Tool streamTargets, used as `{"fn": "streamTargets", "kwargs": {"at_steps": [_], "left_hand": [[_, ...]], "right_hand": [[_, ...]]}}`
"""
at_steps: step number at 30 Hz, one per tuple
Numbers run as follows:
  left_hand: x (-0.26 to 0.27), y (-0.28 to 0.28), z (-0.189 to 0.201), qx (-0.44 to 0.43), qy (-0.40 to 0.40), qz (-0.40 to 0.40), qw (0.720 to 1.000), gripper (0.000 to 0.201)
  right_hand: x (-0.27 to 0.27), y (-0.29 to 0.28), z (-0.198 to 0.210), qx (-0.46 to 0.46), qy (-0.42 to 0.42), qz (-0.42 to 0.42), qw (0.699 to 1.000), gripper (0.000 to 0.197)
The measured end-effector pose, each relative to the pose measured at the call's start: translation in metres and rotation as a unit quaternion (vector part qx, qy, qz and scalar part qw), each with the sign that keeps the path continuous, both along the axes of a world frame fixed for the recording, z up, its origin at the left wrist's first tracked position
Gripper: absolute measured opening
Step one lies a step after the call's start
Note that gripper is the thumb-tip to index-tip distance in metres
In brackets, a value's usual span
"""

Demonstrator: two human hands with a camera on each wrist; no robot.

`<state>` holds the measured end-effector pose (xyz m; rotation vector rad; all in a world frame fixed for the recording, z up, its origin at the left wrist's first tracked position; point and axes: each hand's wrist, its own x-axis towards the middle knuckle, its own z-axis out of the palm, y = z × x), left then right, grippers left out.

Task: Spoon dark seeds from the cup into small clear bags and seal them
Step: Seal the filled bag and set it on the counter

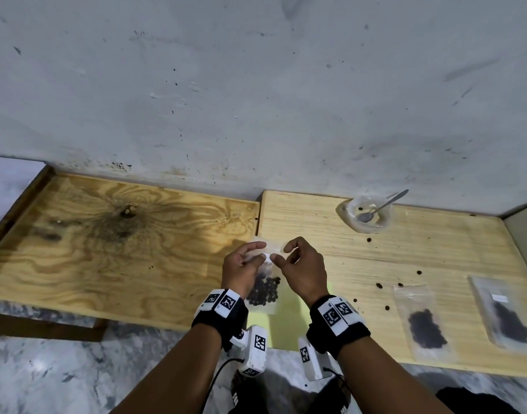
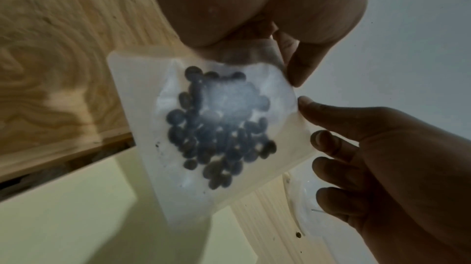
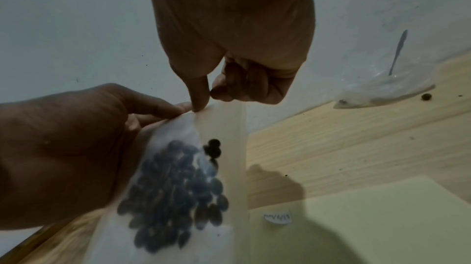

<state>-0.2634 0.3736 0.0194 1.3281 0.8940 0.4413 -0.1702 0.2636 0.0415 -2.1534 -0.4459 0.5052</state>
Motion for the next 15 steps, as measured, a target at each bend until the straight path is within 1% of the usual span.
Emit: {"fn": "streamTargets", "kwargs": {"at_steps": [3, 7, 11, 13, 15], "left_hand": [[0.0, -0.006, 0.003, 0.002, 0.003, -0.003, 1.0, 0.022], [0.007, -0.012, -0.001, 0.031, 0.013, -0.023, 0.999, 0.027], [0.019, -0.027, 0.004, 0.058, 0.038, -0.048, 0.996, 0.023], [0.027, -0.036, 0.008, 0.073, 0.04, -0.059, 0.995, 0.025], [0.037, -0.045, 0.009, 0.061, 0.021, -0.047, 0.997, 0.027]], "right_hand": [[0.003, -0.007, 0.001, 0.012, 0.004, 0.026, 1.0, 0.033], [0.01, -0.02, -0.001, 0.029, 0.01, 0.044, 0.999, 0.038], [0.022, -0.037, 0.0, 0.027, 0.002, 0.016, 1.0, 0.039], [0.029, -0.048, -0.002, 0.051, -0.007, 0.004, 0.999, 0.039], [0.037, -0.064, -0.006, 0.084, -0.027, -0.016, 0.996, 0.036]]}}
